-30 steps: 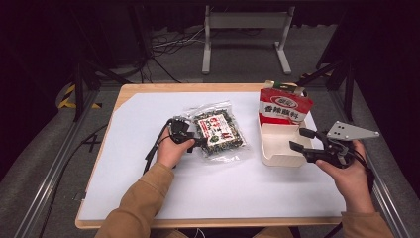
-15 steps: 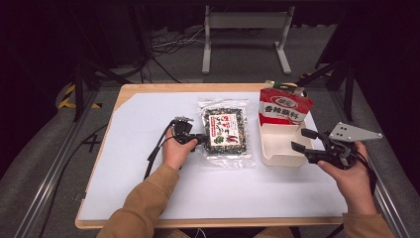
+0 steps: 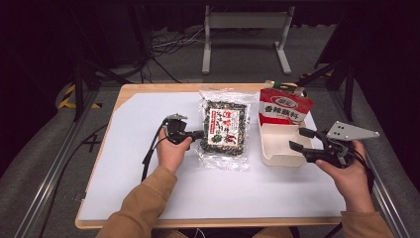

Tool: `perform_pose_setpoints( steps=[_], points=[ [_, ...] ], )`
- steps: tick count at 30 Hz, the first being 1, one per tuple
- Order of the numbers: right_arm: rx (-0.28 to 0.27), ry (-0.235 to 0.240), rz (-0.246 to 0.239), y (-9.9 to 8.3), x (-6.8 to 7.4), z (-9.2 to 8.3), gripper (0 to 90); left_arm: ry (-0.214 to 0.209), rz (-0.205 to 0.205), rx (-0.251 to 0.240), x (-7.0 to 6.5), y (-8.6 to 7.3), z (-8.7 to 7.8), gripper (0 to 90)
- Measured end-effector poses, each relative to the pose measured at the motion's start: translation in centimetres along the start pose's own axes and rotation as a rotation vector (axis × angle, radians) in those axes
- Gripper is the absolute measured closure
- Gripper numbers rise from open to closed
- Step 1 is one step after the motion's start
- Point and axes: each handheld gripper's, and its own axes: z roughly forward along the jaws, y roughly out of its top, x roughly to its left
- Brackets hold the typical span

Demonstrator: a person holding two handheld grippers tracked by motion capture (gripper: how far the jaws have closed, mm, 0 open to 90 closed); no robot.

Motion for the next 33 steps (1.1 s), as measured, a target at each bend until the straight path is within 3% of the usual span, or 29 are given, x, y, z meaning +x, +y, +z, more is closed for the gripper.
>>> perform_pose_setpoints(
  steps=[6, 12, 17, 23, 26, 28, 33],
  points=[
    [0.001, 0.020, -0.011, 0.4, 0.3, 0.8, 39.9, 0.022, 0.075, -0.056, -1.7, 0.4, -2.3, 89.2],
    [0.002, 0.038, -0.028, 0.9, 0.5, 1.6, 40.0, 0.013, 0.153, -0.104, -3.8, 0.6, -4.5, 89.4],
    [0.002, 0.059, -0.038, 1.3, 0.7, 2.5, 40.0, 0.002, 0.192, -0.126, -5.2, 0.4, -5.7, 89.5],
    [0.000, 0.077, -0.045, 1.7, 0.7, 3.3, 40.0, -0.004, 0.278, -0.156, -7.9, 0.2, -7.8, 89.7],
    [0.001, 0.089, -0.049, 1.9, 0.8, 3.7, 40.0, 0.000, 0.287, -0.164, -8.4, 0.1, -8.3, 89.7],
    [0.002, 0.095, -0.053, 2.0, 0.9, 4.0, 40.0, 0.004, 0.272, -0.176, -8.6, -0.1, -8.7, 89.7],
    [0.006, 0.110, -0.055, 2.2, 1.0, 4.6, 39.9, 0.009, 0.293, -0.177, -8.9, -0.2, -9.8, 89.8]
  ],
)
